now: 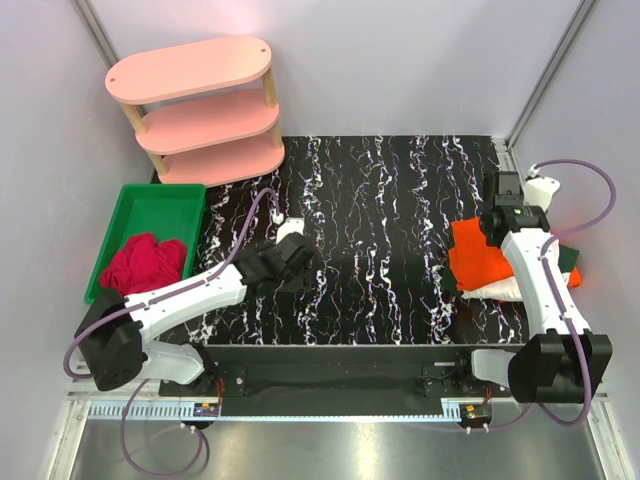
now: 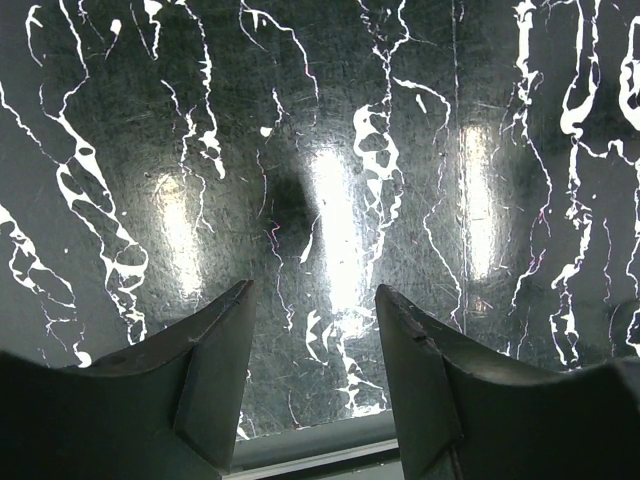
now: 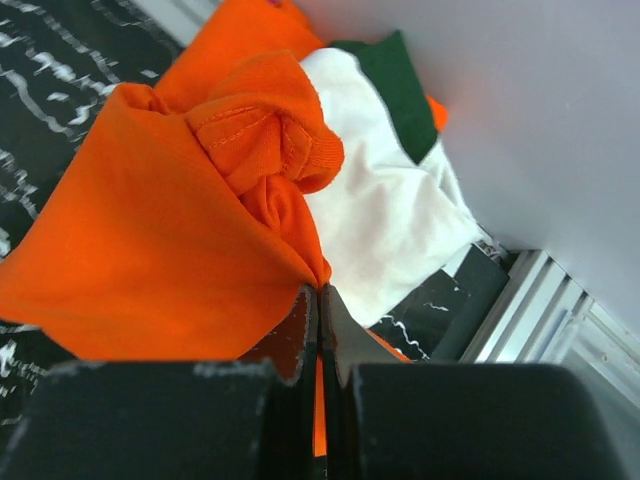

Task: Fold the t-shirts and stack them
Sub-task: Put the neatly folded tshirt into the corner of the board with the right arm

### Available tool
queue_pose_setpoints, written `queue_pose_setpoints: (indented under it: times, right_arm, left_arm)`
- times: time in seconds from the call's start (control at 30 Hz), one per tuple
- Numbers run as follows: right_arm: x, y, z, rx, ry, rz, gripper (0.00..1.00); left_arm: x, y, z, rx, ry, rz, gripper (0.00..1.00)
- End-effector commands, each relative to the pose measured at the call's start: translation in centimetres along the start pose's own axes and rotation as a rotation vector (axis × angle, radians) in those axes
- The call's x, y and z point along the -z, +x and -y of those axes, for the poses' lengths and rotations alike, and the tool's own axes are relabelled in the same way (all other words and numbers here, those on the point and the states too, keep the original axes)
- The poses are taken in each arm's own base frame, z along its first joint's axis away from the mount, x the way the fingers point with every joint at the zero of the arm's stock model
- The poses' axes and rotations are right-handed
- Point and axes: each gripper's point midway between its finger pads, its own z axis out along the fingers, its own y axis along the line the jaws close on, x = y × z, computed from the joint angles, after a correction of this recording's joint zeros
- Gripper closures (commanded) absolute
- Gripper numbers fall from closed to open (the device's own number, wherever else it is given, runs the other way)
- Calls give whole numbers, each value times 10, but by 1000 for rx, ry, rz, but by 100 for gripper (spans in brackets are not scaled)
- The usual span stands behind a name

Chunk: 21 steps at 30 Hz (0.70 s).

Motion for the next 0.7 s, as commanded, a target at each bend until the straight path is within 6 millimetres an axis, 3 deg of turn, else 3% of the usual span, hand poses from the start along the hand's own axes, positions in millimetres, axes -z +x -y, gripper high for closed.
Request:
queue_pose_setpoints:
  times: [0.0, 0.47, 0.67]
  right_arm:
    - [-8, -14, 30, -110, 106, 22, 100]
    - [-40, -10, 53, -168, 251, -50, 100]
    - [-58, 3, 60, -224, 282, -119, 100]
  left_arm:
    - [4, -6, 10, -14, 55, 23, 44]
    - [8, -8, 4, -50, 63, 36, 43]
    - [9, -8, 3, -54, 68, 28, 42]
